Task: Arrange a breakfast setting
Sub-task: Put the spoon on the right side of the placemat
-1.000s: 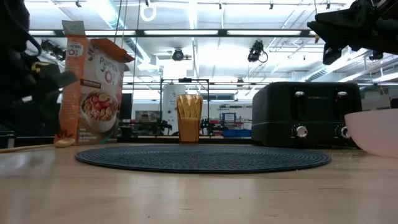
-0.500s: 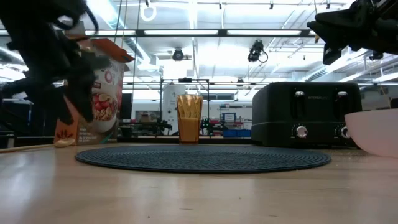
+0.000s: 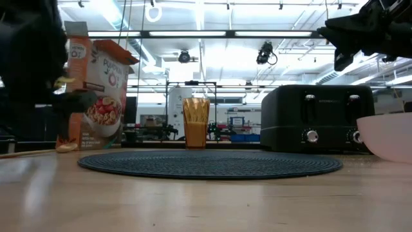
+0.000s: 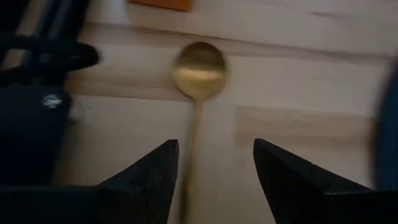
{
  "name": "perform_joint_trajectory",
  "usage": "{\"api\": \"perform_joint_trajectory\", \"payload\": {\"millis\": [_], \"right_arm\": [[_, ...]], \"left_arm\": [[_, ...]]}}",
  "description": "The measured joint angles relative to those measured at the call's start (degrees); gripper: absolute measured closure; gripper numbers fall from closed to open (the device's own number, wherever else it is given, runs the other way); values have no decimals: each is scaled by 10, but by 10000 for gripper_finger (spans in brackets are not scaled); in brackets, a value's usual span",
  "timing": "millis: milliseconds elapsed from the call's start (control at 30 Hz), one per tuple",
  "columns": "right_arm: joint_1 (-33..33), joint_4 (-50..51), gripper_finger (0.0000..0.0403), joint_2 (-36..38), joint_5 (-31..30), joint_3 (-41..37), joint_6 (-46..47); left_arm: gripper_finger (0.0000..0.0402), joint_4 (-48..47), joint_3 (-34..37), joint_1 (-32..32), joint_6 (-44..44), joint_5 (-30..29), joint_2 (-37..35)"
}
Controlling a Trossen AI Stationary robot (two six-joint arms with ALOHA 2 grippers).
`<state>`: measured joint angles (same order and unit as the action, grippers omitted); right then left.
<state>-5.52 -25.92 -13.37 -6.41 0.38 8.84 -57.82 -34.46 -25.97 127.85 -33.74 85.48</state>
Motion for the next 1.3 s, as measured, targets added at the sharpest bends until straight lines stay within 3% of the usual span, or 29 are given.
{"api": "perform_joint_trajectory", "payload": {"millis": [133,300,400,1000,1300], "right_arm": [[0,0,311,0,0,0,0],[0,-1,311,0,0,0,0],[0,-1,311,0,0,0,0],[0,-93,311,0,4,0,-51],[-24,-97,306,-61,3,0,-39]], "left_arm": [[186,36,37,-3,35,-9,0],[187,135,78,1,19,-31,-1],[194,148,85,5,7,-39,-1],[381,155,85,8,-53,-21,-1],[383,165,50,5,-115,-28,-26]]}}
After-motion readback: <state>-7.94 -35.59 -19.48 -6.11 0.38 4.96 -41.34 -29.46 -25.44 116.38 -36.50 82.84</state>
